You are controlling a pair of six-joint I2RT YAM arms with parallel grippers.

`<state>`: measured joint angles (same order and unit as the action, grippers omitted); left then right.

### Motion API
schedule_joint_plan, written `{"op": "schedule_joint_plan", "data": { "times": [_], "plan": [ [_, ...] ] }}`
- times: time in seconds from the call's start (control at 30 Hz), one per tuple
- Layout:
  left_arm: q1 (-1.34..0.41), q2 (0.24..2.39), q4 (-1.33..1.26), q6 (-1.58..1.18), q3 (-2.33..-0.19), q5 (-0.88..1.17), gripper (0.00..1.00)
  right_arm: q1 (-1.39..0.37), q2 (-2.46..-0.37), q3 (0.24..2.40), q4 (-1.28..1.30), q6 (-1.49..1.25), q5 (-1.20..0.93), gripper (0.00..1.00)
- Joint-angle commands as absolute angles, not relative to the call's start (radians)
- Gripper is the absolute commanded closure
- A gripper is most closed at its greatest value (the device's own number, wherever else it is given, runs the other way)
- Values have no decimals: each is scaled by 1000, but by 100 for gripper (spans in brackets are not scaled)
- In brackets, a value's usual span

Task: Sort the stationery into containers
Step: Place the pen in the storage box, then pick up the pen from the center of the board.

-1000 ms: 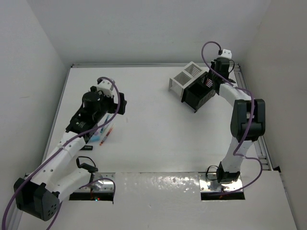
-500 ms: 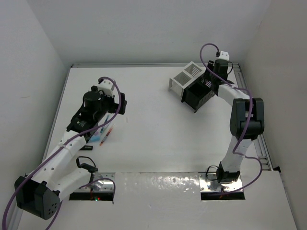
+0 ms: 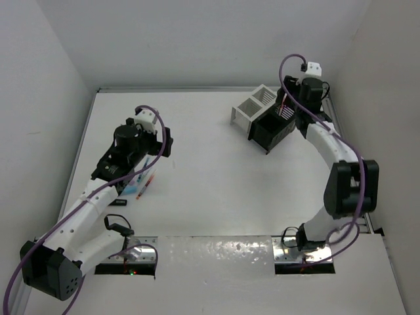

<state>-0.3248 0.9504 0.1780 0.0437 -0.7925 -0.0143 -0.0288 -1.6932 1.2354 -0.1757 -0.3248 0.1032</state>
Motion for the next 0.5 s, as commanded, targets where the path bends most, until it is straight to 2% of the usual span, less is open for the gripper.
{"op": "schedule_joint_plan", "data": {
  "times": [0.0,0.03,0.07,0.1,0.13,0.17,0.3,0.37,0.47],
  "plan": [
    [-313,981,207,17,-828,-6,13,-98,-1522,1168,-154,-293,109,34],
    [-313,1001,266,11,-840,-6,32,-112,-1488,1140,-147,-302,112,44],
    [-313,1044,300,-27,-874,21,42,-138,-1426,1088,-138,-334,103,58],
    [-313,1069,364,-58,-893,21,53,-147,-1398,1063,-134,-353,62,77],
    [-313,1093,397,-66,-917,25,66,-158,-1375,1040,-127,-368,34,82],
    [-310,1148,429,-67,-964,53,68,-187,-1338,1005,-111,-391,8,84],
    [-307,1328,595,-97,-1107,81,70,-291,-1309,945,-58,-397,6,77],
    [-298,1429,702,-98,-1159,57,76,-359,-1307,930,-22,-393,11,70],
    [-287,1505,779,-6,-1219,5,72,-434,-1318,916,-3,-381,20,63]
  ]
}}
